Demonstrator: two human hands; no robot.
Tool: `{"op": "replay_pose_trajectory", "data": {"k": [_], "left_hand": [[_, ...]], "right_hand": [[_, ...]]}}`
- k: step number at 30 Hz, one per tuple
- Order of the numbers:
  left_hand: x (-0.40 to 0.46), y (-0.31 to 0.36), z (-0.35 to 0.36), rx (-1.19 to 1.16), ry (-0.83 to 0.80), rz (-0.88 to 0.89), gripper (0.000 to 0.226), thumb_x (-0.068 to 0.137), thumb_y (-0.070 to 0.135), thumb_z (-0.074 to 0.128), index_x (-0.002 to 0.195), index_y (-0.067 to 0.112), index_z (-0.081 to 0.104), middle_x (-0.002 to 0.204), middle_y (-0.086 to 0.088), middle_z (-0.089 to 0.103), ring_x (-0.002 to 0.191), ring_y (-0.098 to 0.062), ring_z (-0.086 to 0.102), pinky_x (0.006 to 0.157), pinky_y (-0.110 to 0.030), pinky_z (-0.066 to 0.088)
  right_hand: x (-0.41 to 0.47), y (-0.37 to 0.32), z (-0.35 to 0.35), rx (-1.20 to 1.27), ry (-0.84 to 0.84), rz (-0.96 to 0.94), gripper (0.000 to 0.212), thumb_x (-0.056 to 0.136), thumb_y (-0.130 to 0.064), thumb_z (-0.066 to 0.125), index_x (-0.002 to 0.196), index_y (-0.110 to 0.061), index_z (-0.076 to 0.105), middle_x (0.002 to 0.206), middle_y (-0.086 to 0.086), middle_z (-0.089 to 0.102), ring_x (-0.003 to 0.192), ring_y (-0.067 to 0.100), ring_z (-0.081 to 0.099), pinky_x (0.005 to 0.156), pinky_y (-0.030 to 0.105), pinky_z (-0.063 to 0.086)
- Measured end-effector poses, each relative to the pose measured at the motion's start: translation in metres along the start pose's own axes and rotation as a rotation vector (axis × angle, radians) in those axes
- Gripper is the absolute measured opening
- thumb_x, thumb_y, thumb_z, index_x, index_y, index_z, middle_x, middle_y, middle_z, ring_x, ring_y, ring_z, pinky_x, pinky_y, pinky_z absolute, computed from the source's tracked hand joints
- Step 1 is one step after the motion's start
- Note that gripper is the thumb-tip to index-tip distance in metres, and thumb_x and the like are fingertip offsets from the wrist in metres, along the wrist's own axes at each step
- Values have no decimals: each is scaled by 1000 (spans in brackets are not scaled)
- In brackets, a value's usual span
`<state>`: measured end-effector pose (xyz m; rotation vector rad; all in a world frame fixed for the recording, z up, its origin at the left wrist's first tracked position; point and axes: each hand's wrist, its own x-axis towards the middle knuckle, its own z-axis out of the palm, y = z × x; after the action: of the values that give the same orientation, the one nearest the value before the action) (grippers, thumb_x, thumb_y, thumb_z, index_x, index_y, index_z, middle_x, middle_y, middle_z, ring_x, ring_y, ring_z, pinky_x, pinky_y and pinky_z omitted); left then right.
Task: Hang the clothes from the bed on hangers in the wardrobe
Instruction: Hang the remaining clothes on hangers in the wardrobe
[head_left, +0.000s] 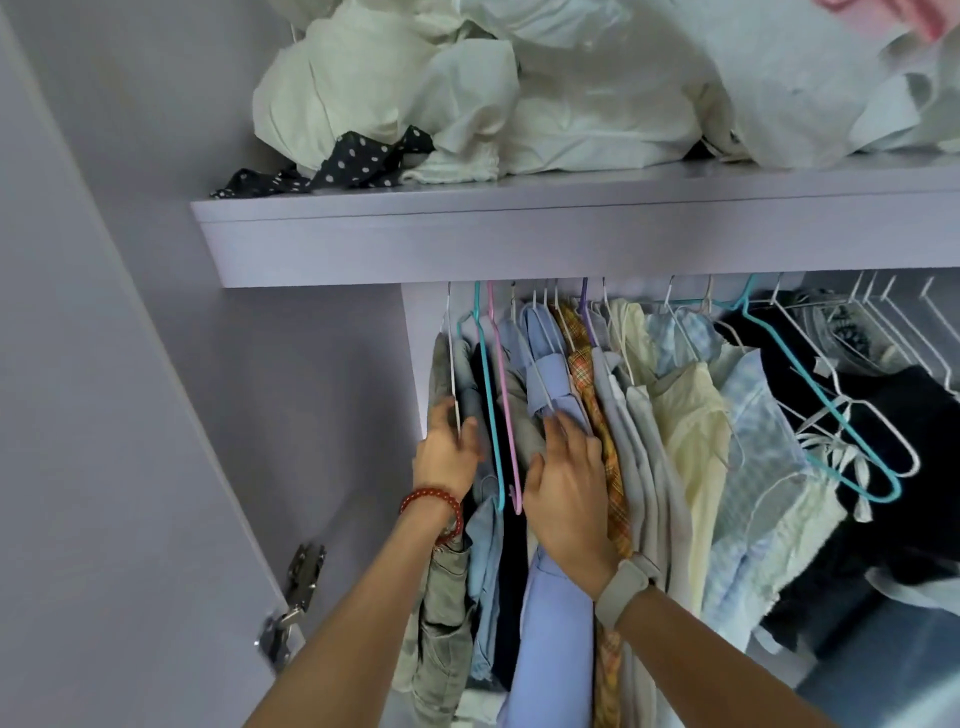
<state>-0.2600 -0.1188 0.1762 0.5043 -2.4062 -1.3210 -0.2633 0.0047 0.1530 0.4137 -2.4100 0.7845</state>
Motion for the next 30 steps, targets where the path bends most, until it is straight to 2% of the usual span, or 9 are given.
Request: {"op": "replay_pose_trajectory", "data": {"k": [2, 5, 8, 12, 15, 18, 23, 26, 30], "left_hand": [[4, -7, 6, -26, 57, -26, 38, 96, 33, 38, 133, 24, 37, 101, -21, 65, 100, -38, 57, 93, -46, 43], [7, -14, 1, -99, 85, -59, 40, 98, 34, 30, 136, 23, 34, 109, -23, 62, 107, -41, 53, 98, -50, 39], [11, -19, -10, -150, 99, -57, 39, 100, 27, 28, 137, 18, 36, 106, -19, 62, 109, -38, 52, 100, -47, 38], [14, -22, -22, -194, 120, -12, 37, 101, 22, 27, 133, 13, 42, 103, -7, 59, 107, -25, 52, 94, -29, 38], [17, -29, -34, -215, 184, -31, 35, 100, 17, 29, 129, 10, 47, 106, -10, 57, 110, -30, 53, 97, -33, 39], [18, -34, -54, -76, 213, -29, 36, 100, 16, 30, 133, 13, 45, 119, -17, 49, 113, -33, 48, 100, -38, 35], [20, -21, -86, -55, 269, 14, 36, 100, 15, 32, 131, 11, 47, 131, -16, 47, 122, -29, 43, 96, -26, 32], [24, -22, -94, -85, 284, -55, 34, 99, 20, 34, 123, 2, 49, 128, -22, 50, 117, -34, 47, 91, -31, 36], [19, -35, -89, -86, 262, -57, 36, 99, 20, 36, 129, 6, 48, 126, -17, 54, 115, -32, 50, 93, -32, 38]], "right_hand": [[8, 0, -6, -46, -67, -4, 40, 80, -6, 51, 118, 5, 53, 117, 22, 55, 100, 40, 53, 87, 43, 46], [26, -10, -13, -140, -238, 15, 52, 90, -15, 46, 137, 1, 29, 134, 20, 37, 119, 35, 39, 96, 36, 35], [40, -18, -7, -58, -378, 104, 57, 95, -17, 41, 142, 0, 14, 130, 18, 45, 114, 35, 49, 82, 38, 44], [46, -21, 13, 15, -325, 96, 47, 91, -7, 40, 135, -1, 26, 109, 19, 61, 97, 35, 59, 69, 36, 45], [50, -34, 21, 44, -348, -7, 45, 86, -2, 44, 131, 1, 36, 105, 20, 62, 95, 35, 60, 63, 30, 40], [52, -58, 30, 129, -333, -87, 40, 83, -2, 42, 123, 4, 42, 90, 20, 66, 86, 35, 62, 66, 34, 48], [56, -103, 58, 219, -335, -189, 36, 82, -5, 41, 116, 2, 51, 81, 15, 67, 78, 35, 61, 71, 44, 48], [59, -117, 64, 287, -369, -232, 26, 86, 0, 41, 109, 3, 52, 78, 12, 64, 78, 31, 59, 71, 37, 45], [62, -103, 68, 470, -464, -163, 26, 84, 9, 37, 106, 4, 51, 58, -7, 36, 66, 22, 44, 65, 30, 36]]}}
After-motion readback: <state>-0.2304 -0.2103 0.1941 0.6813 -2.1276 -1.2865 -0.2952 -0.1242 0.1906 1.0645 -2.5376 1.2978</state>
